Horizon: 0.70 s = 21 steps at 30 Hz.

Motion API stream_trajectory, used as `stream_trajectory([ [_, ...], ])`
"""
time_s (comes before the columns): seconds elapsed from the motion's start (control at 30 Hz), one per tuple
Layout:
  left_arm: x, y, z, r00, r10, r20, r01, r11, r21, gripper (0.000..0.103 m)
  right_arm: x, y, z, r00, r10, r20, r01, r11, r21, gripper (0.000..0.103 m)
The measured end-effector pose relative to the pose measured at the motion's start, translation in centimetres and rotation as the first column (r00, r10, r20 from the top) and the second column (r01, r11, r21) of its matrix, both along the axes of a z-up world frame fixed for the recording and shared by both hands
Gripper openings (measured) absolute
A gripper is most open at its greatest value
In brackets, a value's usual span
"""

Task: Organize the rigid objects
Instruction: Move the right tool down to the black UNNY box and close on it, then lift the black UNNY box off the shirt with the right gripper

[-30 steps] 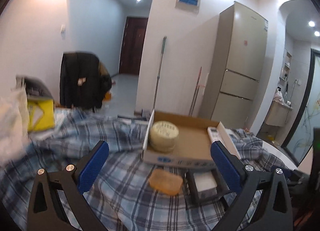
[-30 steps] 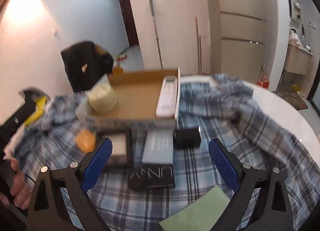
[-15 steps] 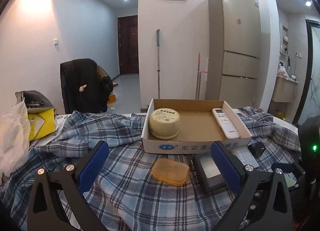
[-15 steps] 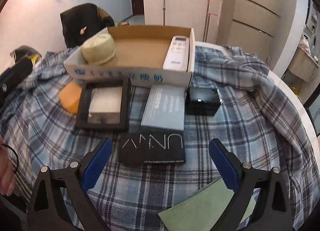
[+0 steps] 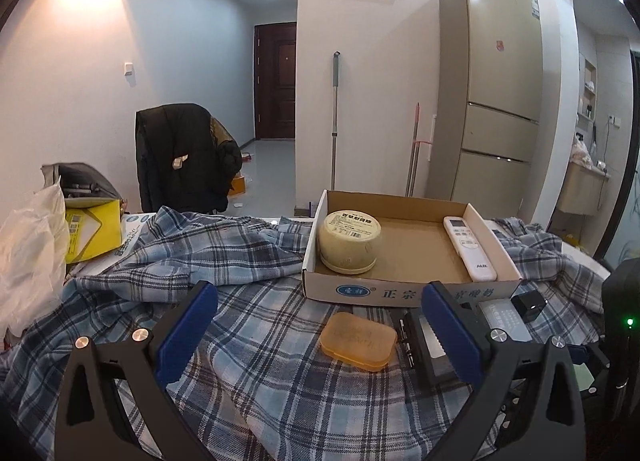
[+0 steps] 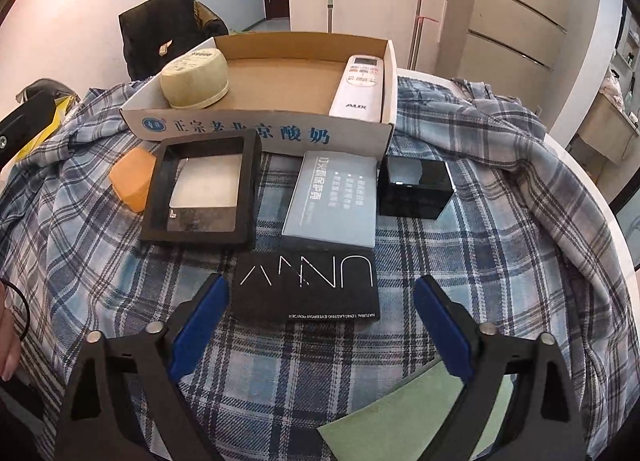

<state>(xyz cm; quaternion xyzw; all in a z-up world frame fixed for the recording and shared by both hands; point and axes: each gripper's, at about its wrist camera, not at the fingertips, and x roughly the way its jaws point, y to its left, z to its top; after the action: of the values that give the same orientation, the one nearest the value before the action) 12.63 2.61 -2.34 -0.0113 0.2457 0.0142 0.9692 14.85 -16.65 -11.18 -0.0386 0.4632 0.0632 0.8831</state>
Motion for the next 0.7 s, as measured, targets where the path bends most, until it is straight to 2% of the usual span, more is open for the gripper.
stream_trajectory([
  [0.17, -0.1, -0.2, 0.1, 1.0, -0.004, 0.004, 0.004, 1.0, 0.009, 0.103, 0.0, 0.2, 0.0, 1.0, 0.01, 0.0, -0.01, 1.0, 0.008, 0.067],
  [0.37, -0.1, -0.1, 0.0, 1.0, -0.001, -0.001, 0.001, 1.0, 0.003, 0.103, -0.2, -0.4, 0.7, 1.0, -0.006, 0.02, 0.006, 1.0, 0.022, 0.067],
  [0.57, 0.0, -0.3, 0.0, 1.0, -0.001, -0.001, 0.002, 1.0, 0.007, 0.103, -0.6, -0.3, 1.5, 0.998, -0.005, 0.062, 0.006, 1.0, -0.016, 0.067],
  [0.7, 0.0, -0.2, 0.0, 1.0, 0.0, -0.002, 0.0, 1.0, 0.006, 0.103, -0.1, -0.7, 1.0, 0.999, -0.017, 0.028, 0.017, 1.0, -0.005, 0.067],
])
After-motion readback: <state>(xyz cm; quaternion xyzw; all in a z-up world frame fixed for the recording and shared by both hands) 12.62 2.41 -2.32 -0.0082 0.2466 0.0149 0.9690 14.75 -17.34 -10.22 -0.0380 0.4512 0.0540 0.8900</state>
